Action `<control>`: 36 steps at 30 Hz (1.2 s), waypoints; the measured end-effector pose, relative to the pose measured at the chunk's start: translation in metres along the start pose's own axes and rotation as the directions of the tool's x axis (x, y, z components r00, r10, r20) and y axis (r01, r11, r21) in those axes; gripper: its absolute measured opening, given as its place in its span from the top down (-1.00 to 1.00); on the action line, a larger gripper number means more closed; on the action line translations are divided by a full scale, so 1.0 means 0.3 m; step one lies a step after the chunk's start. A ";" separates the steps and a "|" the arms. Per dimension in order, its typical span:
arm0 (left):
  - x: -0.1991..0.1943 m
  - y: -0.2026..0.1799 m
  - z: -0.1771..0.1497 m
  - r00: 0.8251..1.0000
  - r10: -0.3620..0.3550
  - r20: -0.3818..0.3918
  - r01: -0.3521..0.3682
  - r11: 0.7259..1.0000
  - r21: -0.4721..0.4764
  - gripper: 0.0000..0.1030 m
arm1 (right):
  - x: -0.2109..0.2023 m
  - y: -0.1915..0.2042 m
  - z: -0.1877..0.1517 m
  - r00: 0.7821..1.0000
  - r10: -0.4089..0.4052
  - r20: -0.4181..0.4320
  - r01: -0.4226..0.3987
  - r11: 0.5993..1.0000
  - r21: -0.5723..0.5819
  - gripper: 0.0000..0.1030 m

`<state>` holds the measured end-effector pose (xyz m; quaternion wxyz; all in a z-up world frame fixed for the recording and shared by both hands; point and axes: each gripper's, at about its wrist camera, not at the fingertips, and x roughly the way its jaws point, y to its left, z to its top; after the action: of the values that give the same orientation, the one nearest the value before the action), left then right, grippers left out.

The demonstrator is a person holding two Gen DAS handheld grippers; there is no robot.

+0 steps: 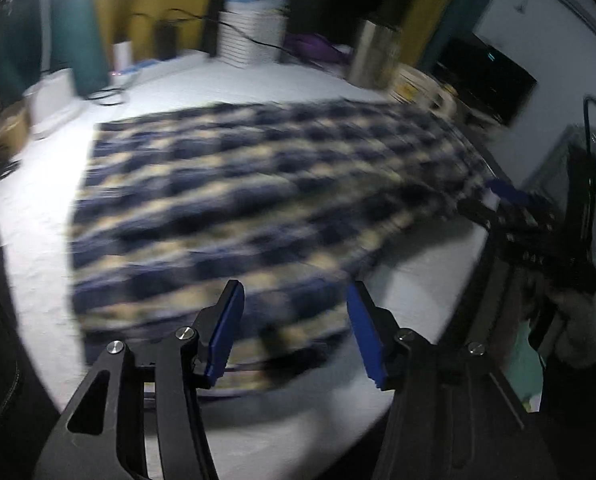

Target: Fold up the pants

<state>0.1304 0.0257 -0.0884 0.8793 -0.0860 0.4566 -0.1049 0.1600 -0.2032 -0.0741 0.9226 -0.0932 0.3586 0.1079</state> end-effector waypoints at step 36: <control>-0.131 0.039 -0.062 0.989 0.086 0.123 -0.075 0.993 -0.094 -0.05 | -0.052 -0.159 -0.131 1.000 -0.012 0.012 0.010 0.991 0.131 -1.00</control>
<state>0.0943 0.0462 -0.0710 0.9052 -0.1130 0.4073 -0.0432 0.1362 -0.2608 -0.0874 0.9296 -0.0336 0.3583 0.0795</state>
